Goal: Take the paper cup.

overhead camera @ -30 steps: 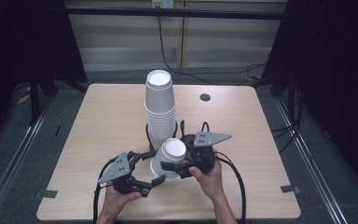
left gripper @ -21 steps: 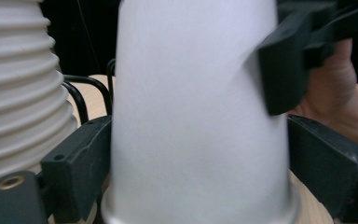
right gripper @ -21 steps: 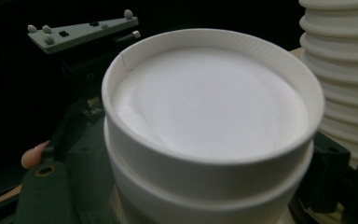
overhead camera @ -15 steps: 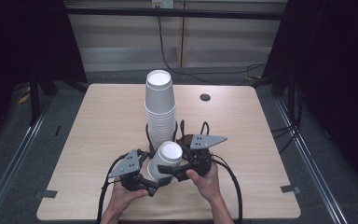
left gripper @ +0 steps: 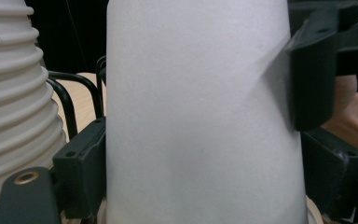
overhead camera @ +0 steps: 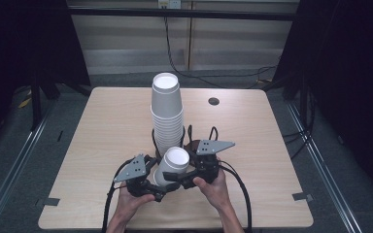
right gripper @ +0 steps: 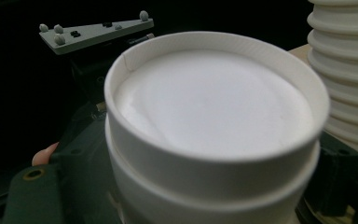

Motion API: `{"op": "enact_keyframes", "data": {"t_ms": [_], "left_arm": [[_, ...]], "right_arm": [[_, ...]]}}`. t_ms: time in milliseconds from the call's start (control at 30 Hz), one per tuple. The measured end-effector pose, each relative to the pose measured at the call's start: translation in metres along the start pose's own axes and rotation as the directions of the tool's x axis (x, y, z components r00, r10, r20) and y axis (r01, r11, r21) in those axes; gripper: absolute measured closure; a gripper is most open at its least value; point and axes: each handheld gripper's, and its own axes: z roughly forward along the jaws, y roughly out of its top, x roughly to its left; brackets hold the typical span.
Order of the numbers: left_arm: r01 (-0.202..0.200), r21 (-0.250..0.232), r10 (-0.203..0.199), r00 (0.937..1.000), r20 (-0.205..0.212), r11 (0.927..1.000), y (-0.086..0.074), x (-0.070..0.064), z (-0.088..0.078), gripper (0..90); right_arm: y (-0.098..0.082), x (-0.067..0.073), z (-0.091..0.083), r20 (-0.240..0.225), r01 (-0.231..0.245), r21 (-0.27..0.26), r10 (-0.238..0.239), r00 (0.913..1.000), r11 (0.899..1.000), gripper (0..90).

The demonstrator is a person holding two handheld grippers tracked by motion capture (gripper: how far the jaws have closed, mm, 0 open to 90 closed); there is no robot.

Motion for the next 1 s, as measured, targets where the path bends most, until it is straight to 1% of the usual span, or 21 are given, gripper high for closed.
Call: {"op": "enact_keyframes", "data": {"t_ms": [33,133,300,333,433,467,500,533,600,633,733,800,867,900,933,967,1000], "left_arm": [[0.0,0.0,0.0,1.0,0.0,1.0,0.0,0.0,0.0,15.4],[0.005,0.006,-0.005,1.0,0.003,1.0,0.0,0.001,-0.001,15.7],[-0.003,0.021,0.003,1.0,-0.002,0.9998,0.0,0.001,-0.003,16.0],[-0.008,0.029,0.008,1.0,-0.004,0.9995,0.001,0.001,-0.005,16.0],[-0.004,0.032,0.004,1.0,0.004,0.9995,0.002,0.001,-0.005,16.2],[-0.008,0.045,0.008,1.0,0.004,0.999,0.003,0.001,-0.005,16.2],[-0.027,0.065,0.028,0.9995,-0.014,0.9975,0.005,0.001,-0.005,16.3],[-0.034,0.075,0.035,0.9992,-0.021,0.9966,0.006,0.001,-0.005,16.3],[-0.029,0.084,0.031,0.9994,-0.018,0.996,0.007,0.001,-0.006,16.4],[-0.031,0.099,0.033,0.9993,-0.018,0.9946,0.008,0.002,-0.008,16.3],[-0.036,0.112,0.039,0.9989,-0.025,0.993,0.011,0.001,-0.011,16.3],[-0.038,0.107,0.04,0.9991,-0.016,0.9935,0.013,0.001,-0.017,16.4],[-0.041,0.127,0.044,0.9988,-0.021,0.9911,0.014,0.003,-0.02,16.4],[-0.041,0.127,0.044,0.9988,-0.021,0.9911,0.014,0.003,-0.02,16.5],[-0.036,0.143,0.039,0.9991,-0.016,0.989,0.012,0.005,-0.02,16.5],[-0.036,0.143,0.039,0.9991,-0.016,0.989,0.012,0.005,-0.02,16.5],[-0.024,0.16,0.027,0.9995,-0.015,0.9868,0.011,0.008,-0.019,16.5]], "right_arm": [[0.0,0.0,0.0,0.001,0.002,0.001,-0.002,1.0,1.0,13.2],[0.001,0.0,-0.001,0.009,0.003,-0.008,-0.003,1.0,1.0,13.2],[0.002,-0.001,-0.005,0.017,0.009,-0.022,-0.008,0.9998,1.0,13.2],[0.003,-0.001,-0.006,0.02,0.007,-0.025,-0.007,0.9998,1.0,13.1],[0.003,-0.001,-0.008,0.015,0.006,-0.028,-0.006,0.9999,1.0,13.2],[0.004,-0.001,-0.009,0.014,0.01,-0.028,-0.009,0.9999,1.0,13.1],[0.006,-0.001,-0.012,0.008,0.021,-0.024,-0.021,0.9997,0.999,12.8],[0.007,-0.001,-0.013,0.009,0.032,-0.028,-0.031,0.9995,0.999,12.8],[0.009,-0.001,-0.017,0.011,0.041,-0.037,-0.041,0.9991,0.998,12.8],[0.009,-0.002,-0.018,0.013,0.04,-0.04,-0.04,0.9991,0.998,12.7],[0.01,-0.002,-0.02,0.015,0.041,-0.039,-0.04,0.9991,0.998,12.8],[0.009,-0.002,-0.021,0.011,0.042,-0.032,-0.042,0.9991,0.999,12.6],[0.007,-0.002,-0.022,0.015,0.042,-0.012,-0.042,0.999,0.999,12.7],[0.007,-0.001,-0.022,0.027,0.045,-0.005,-0.045,0.9986,0.999,12.7],[0.006,-0.001,-0.023,0.034,0.048,-0.004,-0.048,0.9983,0.999,12.7],[0.006,-0.001,-0.023,0.034,0.048,-0.004,-0.048,0.9983,0.999,12.7],[0.003,0.0,-0.026,0.047,0.055,-0.005,-0.054,0.9974,0.999,12.7]]}}
